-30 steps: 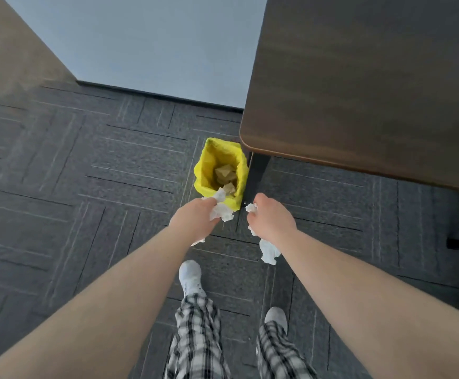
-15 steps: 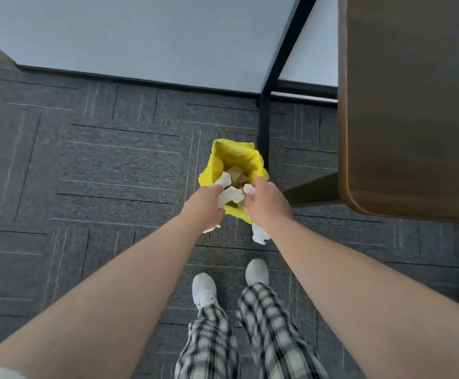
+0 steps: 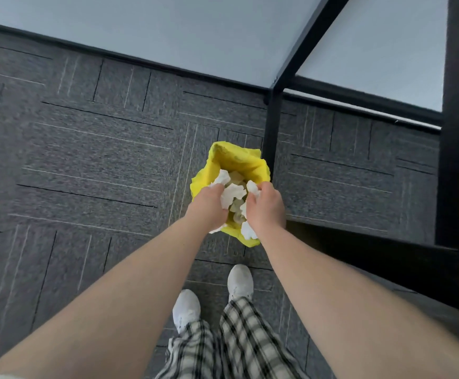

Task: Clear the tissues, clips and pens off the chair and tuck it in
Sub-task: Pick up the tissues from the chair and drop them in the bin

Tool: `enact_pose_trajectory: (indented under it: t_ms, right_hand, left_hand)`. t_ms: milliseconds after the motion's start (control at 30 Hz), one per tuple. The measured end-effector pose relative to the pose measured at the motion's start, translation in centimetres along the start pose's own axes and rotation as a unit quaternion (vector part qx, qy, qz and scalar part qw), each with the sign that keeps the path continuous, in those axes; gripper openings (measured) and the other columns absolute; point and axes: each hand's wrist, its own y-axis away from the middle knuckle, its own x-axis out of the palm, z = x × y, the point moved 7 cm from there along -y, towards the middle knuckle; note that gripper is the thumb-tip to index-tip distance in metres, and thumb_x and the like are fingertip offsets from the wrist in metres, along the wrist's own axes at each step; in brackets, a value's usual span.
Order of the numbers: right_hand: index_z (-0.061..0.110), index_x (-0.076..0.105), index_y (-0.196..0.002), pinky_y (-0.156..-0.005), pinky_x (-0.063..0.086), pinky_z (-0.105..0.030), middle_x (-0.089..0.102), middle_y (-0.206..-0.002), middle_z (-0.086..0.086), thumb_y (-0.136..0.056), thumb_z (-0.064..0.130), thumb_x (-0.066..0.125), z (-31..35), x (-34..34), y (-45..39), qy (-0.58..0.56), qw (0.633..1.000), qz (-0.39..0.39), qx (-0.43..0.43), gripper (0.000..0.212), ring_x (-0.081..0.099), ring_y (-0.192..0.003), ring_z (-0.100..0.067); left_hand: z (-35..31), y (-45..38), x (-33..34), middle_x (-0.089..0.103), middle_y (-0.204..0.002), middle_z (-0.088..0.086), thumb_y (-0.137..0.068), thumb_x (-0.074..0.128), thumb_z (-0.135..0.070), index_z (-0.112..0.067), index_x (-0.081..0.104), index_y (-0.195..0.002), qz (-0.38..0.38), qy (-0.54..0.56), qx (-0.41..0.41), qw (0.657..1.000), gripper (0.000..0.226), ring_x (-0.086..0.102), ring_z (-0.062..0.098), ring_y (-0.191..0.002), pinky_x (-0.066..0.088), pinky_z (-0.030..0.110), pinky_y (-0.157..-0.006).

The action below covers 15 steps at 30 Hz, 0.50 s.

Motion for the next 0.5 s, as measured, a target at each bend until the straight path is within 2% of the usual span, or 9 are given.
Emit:
enact_pose_trajectory:
  t_ms: [133, 300, 500]
  right_hand:
    - [0.016, 0.047, -0.130, -0.078, 0.042, -0.034, 0.053, -0.127, -0.008, -0.098, 0.029, 0.048, -0.7, 1.9, -0.7, -0.037, 0.999, 0.015, 0.016, 0.035, 0.056, -0.111, -0.029]
    - [0.020, 0.037, -0.142, -0.090, 0.045, -0.038, 0.043, -0.139, -0.007, -0.097, 0.027, 0.049, -1.1, 2.3, -1.4, -0.044, 0.999, 0.017, 0.018, 0.047, 0.052, -0.120, -0.029]
    - [0.022, 0.034, -0.144, -0.090, 0.045, -0.040, 0.040, -0.143, -0.006, -0.097, 0.026, 0.049, -2.0, 1.9, -1.2, -0.024, 0.999, 0.029, 0.026, 0.049, 0.050, -0.123, -0.029]
  left_hand:
    - [0.2, -1.5, 1.1, 0.045, -0.138, 0.011, -0.085, 0.063, -0.018, -0.015, 0.035, -0.140, 0.005, 0.016, 0.024, 1.000, 0.062, 0.046, 0.030, -0.124, 0.041, 0.038, -0.097]
    - [0.6, -2.7, 2.8, 0.026, -0.154, 0.007, -0.080, 0.072, -0.029, -0.022, 0.012, -0.150, 0.056, 0.027, 0.042, 0.997, 0.093, 0.031, 0.025, -0.139, 0.034, 0.036, -0.107]
    - [-0.5, -2.0, 3.3, 0.018, -0.158, 0.005, -0.079, 0.073, -0.035, -0.028, 0.009, -0.150, 0.083, -0.011, 0.057, 0.995, 0.096, 0.024, 0.023, -0.143, 0.031, 0.034, -0.110]
